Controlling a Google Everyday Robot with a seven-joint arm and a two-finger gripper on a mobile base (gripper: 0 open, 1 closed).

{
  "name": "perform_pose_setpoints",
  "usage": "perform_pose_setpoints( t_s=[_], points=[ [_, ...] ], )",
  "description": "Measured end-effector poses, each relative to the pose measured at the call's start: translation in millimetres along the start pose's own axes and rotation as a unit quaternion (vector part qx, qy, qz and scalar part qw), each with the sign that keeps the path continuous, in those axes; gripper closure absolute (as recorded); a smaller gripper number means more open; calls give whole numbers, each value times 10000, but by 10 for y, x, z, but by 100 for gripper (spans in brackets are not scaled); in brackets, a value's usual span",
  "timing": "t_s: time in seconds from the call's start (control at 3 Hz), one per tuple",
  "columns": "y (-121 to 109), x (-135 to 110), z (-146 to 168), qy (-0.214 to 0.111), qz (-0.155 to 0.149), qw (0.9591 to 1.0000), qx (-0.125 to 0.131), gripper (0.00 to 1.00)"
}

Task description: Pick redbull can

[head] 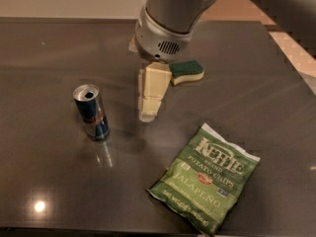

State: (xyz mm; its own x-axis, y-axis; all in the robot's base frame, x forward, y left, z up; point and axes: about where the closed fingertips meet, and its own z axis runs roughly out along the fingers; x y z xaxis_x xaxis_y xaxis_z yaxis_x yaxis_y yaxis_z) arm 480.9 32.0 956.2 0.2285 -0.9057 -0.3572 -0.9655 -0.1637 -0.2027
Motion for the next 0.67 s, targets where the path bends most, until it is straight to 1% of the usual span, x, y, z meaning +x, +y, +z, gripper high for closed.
perform_pose_setpoints(
  t_s=[0.33, 0.67],
  points=[
    [-38, -190, 229, -139, -83, 9994, -292, 0],
    [-20, -382, 437, -258, -172, 9972, -674, 0]
  ],
)
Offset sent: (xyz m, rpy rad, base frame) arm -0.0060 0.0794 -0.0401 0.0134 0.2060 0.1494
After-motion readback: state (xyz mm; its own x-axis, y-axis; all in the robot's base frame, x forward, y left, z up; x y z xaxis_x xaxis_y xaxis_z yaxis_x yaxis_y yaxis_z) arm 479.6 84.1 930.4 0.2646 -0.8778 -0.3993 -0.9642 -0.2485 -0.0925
